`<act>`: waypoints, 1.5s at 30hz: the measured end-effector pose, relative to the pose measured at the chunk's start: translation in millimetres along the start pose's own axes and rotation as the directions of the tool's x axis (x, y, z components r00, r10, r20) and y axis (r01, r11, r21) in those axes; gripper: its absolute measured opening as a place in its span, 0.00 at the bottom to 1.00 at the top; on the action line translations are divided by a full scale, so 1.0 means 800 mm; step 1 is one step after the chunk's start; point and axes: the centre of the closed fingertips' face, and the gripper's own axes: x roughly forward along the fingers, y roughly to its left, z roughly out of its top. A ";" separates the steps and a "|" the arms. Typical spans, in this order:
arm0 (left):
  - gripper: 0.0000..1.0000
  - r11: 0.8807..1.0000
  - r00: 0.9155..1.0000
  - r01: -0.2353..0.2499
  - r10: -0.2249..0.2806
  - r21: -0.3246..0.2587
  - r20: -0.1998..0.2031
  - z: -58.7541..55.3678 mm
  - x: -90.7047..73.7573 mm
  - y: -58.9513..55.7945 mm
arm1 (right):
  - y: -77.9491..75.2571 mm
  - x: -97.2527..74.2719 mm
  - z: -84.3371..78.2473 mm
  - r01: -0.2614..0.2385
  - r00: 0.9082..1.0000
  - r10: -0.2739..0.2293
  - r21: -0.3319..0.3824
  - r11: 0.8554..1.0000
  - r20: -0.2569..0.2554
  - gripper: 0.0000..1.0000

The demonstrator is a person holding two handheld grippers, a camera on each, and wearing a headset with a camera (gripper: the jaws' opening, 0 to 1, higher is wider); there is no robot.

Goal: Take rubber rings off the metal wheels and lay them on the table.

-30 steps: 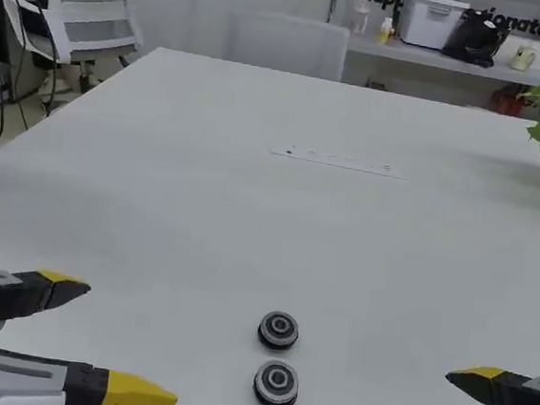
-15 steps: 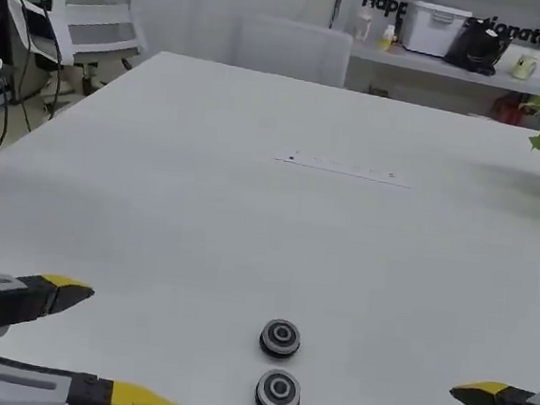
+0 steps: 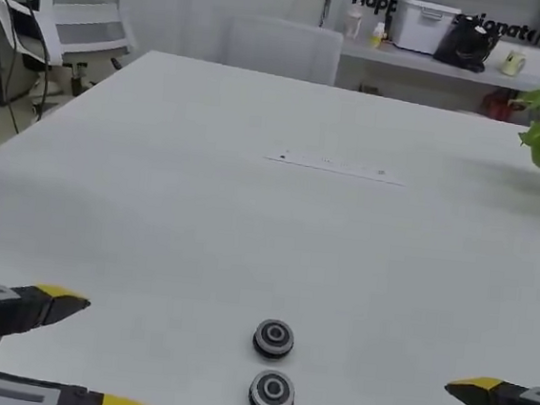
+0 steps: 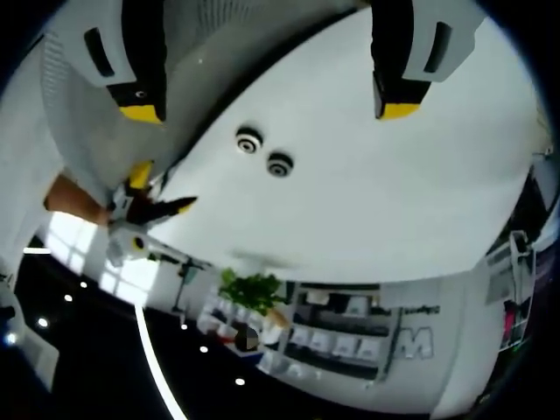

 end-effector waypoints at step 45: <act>1.00 0.987 0.987 0.047 -0.070 0.156 0.143 0.065 -0.013 -0.005 | -0.004 -0.011 0.091 0.015 0.986 -0.004 -0.062 0.998 0.168 0.88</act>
